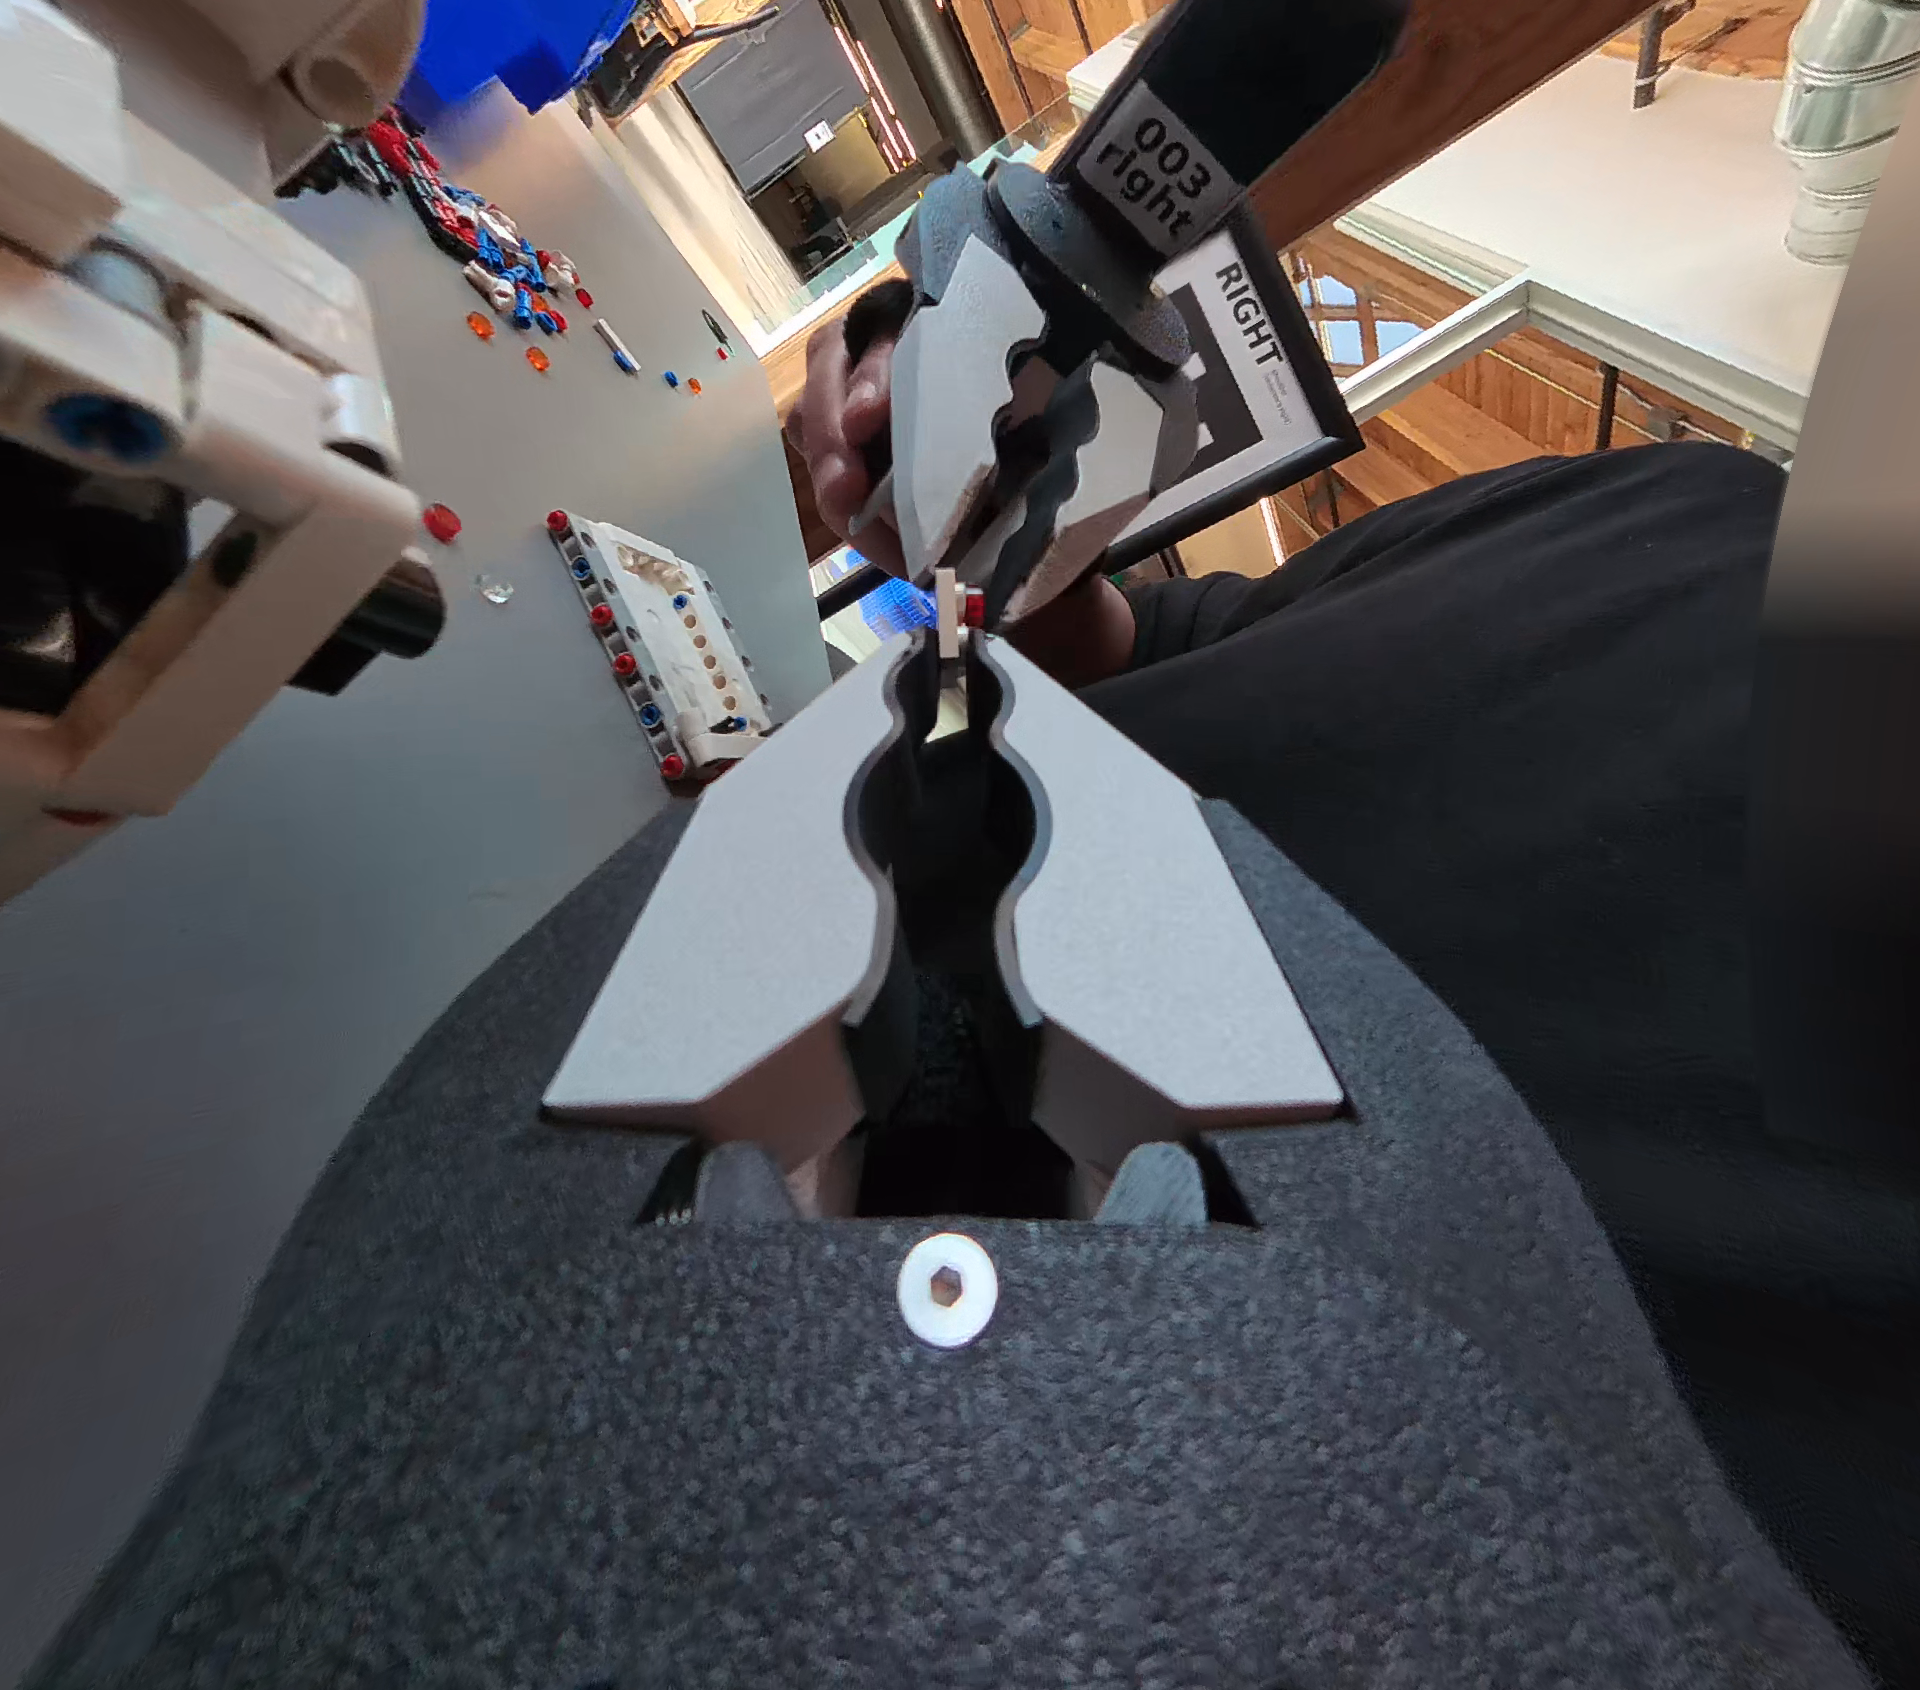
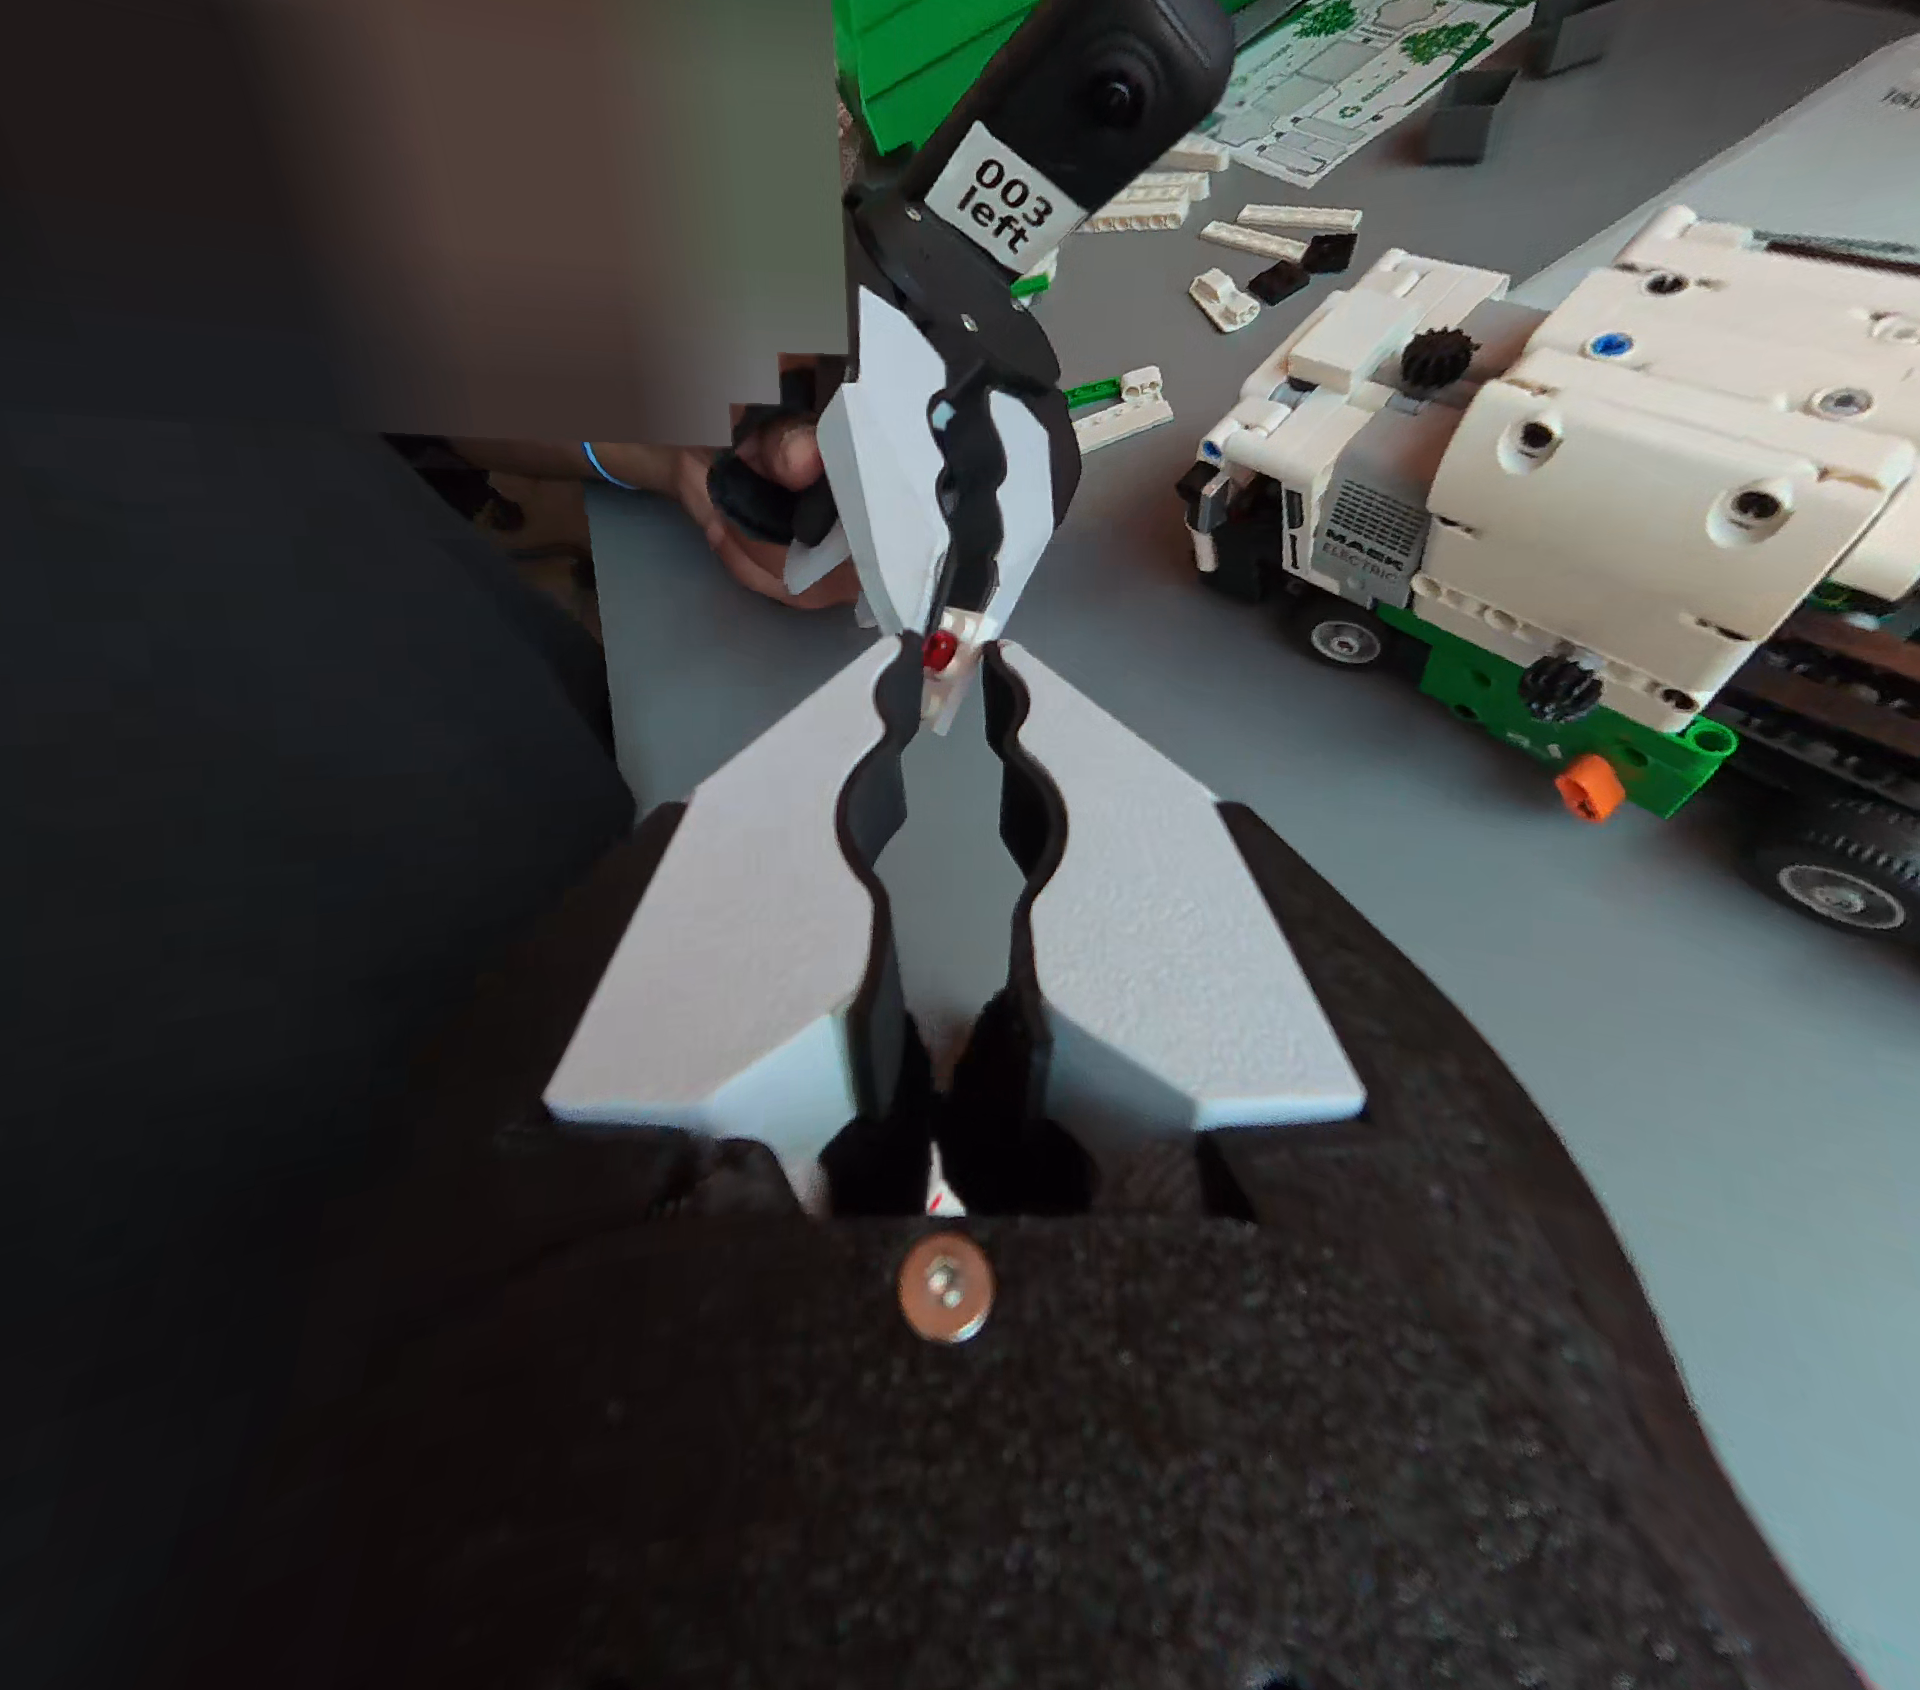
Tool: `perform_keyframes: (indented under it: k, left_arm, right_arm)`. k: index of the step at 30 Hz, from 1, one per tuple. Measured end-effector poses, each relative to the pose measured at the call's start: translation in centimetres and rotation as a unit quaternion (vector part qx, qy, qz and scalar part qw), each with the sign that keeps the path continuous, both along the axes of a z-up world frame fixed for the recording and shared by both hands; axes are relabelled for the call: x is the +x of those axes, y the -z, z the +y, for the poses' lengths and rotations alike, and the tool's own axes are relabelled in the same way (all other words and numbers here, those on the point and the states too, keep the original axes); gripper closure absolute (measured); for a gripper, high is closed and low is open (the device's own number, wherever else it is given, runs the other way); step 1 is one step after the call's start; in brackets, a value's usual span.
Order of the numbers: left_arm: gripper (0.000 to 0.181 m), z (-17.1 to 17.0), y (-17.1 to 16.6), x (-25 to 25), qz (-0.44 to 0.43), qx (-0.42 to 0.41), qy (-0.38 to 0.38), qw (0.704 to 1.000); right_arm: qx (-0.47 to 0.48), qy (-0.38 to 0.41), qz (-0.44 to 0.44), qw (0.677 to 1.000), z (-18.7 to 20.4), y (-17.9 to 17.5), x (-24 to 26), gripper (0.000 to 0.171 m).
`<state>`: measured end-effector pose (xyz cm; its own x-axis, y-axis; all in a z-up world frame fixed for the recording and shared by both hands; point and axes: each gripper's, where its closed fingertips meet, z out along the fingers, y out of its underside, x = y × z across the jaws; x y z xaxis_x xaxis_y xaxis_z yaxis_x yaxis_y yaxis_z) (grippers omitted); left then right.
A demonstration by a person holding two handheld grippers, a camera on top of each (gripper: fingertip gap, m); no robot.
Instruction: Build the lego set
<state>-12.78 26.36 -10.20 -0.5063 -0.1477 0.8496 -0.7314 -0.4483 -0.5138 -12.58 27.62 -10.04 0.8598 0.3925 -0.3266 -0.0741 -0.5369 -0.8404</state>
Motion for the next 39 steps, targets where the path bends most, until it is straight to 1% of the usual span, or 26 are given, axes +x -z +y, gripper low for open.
perform_keyframes:
  k: [5,9,12,14,17,19,21,26,28,29,33,36,39]
  left_arm:
    - [0.179,-0.1,0.2,0.2,-0.013,0.027,-0.016,0.999]
    - [0.179,0.0,0.5,0.4,-0.025,0.057,-0.032,0.998]
    - [0.179,0.2,0.7,0.6,-0.02,0.061,-0.038,0.997]
    - [0.179,0.3,0.9,0.8,-0.011,0.061,-0.04,0.997]
    - [0.179,0.3,1.1,0.8,-0.005,0.065,-0.039,0.997]
    - [0.179,0.3,1.2,0.8,-0.001,0.064,-0.037,0.997]
    - [0.179,0.3,1.2,0.7,0.002,0.061,-0.035,0.998]
    - [0.179,0.4,1.1,0.7,0.01,0.047,-0.031,0.998]
    - [0.179,0.4,1.2,0.6,0.012,0.047,-0.028,0.998]
    - [0.179,0.3,1.2,0.6,0.011,0.049,-0.028,0.998]
    - [0.179,0.1,1.3,0.5,0.007,0.061,-0.028,0.998]
    - [0.179,0.2,1.3,0.6,0.01,0.058,-0.029,0.998]
    - [0.179,0.3,1.3,0.6,0.012,0.056,-0.029,0.998]
  right_arm:
    - [-0.01,0.015,0.073,0.997,0.0,0.1,0.2,0.163]
    - [-0.009,0.025,0.082,0.996,0.0,0.3,0.4,0.164]
    - [0.003,0.032,0.036,0.999,0.1,0.6,0.7,0.166]
    - [0.015,0.042,-0.005,0.999,0.2,0.6,1.0,0.171]
    - [0.042,0.051,-0.077,0.995,0.4,0.4,1.6,0.171]
    - [0.04,0.048,-0.128,0.99,0.3,0.8,1.7,0.171]
    - [0.041,0.046,-0.152,0.986,0.4,1.1,1.5,0.171]
    - [0.049,0.042,-0.114,0.991,0.3,-0.2,1.1,0.17]
    - [0.039,0.025,-0.121,0.992,0.3,0.0,0.8,0.158]
    - [0.034,0.021,-0.127,0.991,0.3,0.1,0.8,0.157]
    - [0.031,0.006,-0.109,0.994,0.4,0.0,0.1,0.166]
    - [0.021,0.01,-0.144,0.989,0.4,0.7,0.5,0.166]
    - [0.027,0.015,-0.178,0.984,0.5,0.9,0.6,0.169]
